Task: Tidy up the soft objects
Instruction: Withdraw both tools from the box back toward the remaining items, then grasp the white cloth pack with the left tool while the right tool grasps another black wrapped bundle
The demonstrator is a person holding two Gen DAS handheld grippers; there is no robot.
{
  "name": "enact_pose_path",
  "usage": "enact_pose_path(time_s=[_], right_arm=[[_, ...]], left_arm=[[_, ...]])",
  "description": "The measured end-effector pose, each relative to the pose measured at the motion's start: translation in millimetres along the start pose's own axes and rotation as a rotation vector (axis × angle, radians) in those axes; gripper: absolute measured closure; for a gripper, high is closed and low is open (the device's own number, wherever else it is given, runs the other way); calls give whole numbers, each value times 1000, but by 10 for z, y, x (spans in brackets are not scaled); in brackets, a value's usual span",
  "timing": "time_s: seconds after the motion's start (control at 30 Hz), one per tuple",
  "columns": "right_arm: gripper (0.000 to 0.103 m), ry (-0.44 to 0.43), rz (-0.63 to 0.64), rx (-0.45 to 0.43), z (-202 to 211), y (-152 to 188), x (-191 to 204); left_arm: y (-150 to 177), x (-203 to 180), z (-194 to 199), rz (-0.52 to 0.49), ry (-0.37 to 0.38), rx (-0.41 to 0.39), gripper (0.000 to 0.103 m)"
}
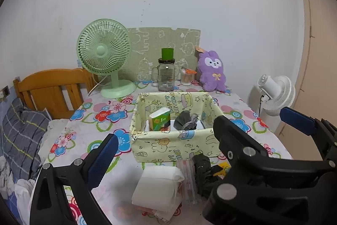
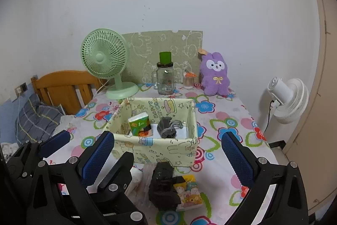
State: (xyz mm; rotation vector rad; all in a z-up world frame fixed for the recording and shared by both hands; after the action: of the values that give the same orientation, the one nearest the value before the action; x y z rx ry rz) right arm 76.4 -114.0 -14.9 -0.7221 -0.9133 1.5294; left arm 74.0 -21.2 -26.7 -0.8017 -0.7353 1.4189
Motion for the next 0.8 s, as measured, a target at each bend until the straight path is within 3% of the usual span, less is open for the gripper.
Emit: enact_pose_path(time_s=[0.13,0.8], right_arm=[[0,-17,-7,15,-9,77,-17],[6,-26,-3,66,-278,521,-54]], left_arm=[[64,-19,-19,-8,7,14,7],[489,-34,-265,6,-16,55,7]])
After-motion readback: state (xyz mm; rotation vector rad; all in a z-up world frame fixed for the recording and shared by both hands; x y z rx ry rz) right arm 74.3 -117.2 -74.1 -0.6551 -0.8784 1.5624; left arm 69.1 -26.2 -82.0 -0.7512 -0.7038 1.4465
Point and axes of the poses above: each gripper's, at about its wrist camera, not at the fingertips, and z roughly against the way its jaws point, x to its left, y to its underside, the point moved 1 cm from there along -z, roughly the way its jaws point, and after that the axes turned 4 degrees about x, right-handed, at the moved point
